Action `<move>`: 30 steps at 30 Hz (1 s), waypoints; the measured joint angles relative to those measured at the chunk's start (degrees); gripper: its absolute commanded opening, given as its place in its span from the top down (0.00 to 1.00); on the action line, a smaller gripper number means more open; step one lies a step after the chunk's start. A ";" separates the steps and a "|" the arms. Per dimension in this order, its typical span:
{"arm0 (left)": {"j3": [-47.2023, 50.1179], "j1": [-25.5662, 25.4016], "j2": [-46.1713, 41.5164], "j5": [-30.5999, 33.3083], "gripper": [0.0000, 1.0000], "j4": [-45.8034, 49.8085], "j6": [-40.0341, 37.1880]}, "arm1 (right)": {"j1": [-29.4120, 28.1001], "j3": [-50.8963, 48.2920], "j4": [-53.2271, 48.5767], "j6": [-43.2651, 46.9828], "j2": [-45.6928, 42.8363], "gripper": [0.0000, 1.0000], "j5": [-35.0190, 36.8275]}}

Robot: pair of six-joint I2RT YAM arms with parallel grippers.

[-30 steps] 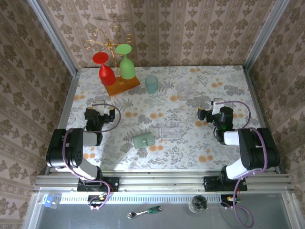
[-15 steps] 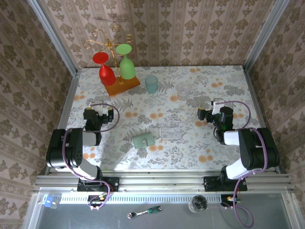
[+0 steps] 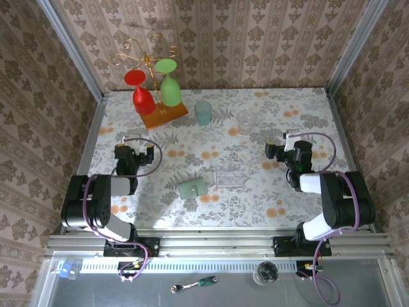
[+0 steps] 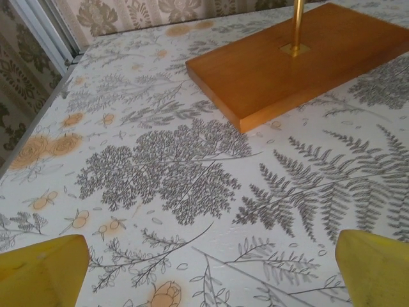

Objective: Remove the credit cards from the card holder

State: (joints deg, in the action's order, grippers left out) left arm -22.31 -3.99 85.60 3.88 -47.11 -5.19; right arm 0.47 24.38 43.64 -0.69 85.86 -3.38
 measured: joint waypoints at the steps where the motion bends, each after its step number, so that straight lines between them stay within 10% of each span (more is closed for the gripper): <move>1: -0.48 -0.57 -0.98 0.59 0.00 1.01 -0.28 | 0.00 0.37 -1.07 0.00 -0.68 0.00 0.15; 30: -23.87 -6.93 -29.18 -0.74 0.00 61.90 10.62 | -17.09 16.85 -53.51 -17.75 -22.58 0.15 3.32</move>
State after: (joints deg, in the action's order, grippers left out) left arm -46.17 -10.92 56.42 3.14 14.79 5.43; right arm -16.62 41.23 -9.87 -18.44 63.29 -0.05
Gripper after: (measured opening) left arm 0.999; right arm 0.866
